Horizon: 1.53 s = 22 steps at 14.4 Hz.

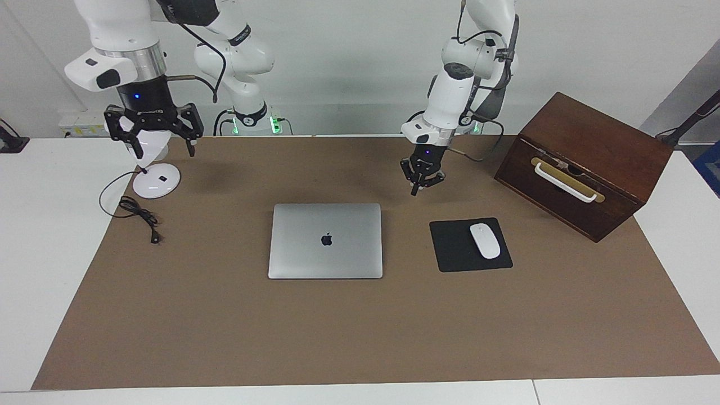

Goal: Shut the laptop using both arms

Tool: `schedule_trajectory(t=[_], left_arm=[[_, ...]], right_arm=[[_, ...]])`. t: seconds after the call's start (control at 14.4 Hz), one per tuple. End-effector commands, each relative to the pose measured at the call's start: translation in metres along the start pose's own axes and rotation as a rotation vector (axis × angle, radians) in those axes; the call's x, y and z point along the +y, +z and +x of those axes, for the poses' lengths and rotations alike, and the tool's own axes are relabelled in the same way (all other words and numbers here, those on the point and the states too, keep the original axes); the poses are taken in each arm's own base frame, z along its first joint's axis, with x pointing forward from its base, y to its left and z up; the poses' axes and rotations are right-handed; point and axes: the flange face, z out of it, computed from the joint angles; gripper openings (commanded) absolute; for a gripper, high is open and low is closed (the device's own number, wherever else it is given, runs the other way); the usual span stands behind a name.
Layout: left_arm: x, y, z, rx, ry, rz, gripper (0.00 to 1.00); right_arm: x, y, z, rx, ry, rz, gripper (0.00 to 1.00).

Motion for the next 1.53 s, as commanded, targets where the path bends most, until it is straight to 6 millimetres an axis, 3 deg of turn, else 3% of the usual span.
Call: schedule_trajectory(t=[0.0, 0.21, 0.28, 0.35, 0.42, 0.49, 0.63, 1.04, 1.25, 1.46], left_arm=[[-0.039, -0.059, 0.022, -0.088, -0.016, 0.009, 0.0], [-0.075, -0.104, 0.035, -0.164, -0.065, 0.044, 0.02], [-0.085, -0.115, 0.037, -0.179, -0.084, 0.051, 0.09], [-0.101, -0.126, 0.037, -0.192, -0.118, 0.057, 0.21], [-0.113, -0.136, 0.035, -0.203, -0.145, 0.06, 0.65], [-0.122, -0.142, 0.034, -0.211, -0.166, 0.062, 1.0], [-0.152, -0.159, 0.03, -0.188, -0.228, 0.079, 1.0], [-0.218, -0.207, 0.012, -0.169, -0.38, 0.112, 1.0], [-0.238, -0.234, 0.01, -0.138, -0.423, 0.131, 1.0], [-0.246, -0.254, 0.024, -0.163, -0.432, 0.123, 1.0]], right_arm=[[0.014, -0.008, -0.016, -0.025, 0.033, 0.015, 1.0], [0.017, -0.013, -0.03, -0.097, 0.122, 0.092, 1.0], [0.014, -0.021, -0.029, -0.092, 0.177, 0.118, 1.0], [0.011, -0.025, -0.026, -0.089, 0.202, 0.12, 1.0], [0.007, -0.027, -0.024, -0.084, 0.198, 0.12, 1.0], [0.005, -0.027, -0.024, -0.086, 0.198, 0.121, 1.0], [0.002, -0.026, -0.026, -0.107, 0.215, 0.125, 1.0], [-0.01, -0.023, -0.026, -0.11, 0.206, 0.121, 1.0], [-0.004, -0.019, -0.027, -0.106, 0.198, 0.121, 1.0], [0.001, -0.01, -0.029, -0.12, 0.201, 0.122, 1.0]])
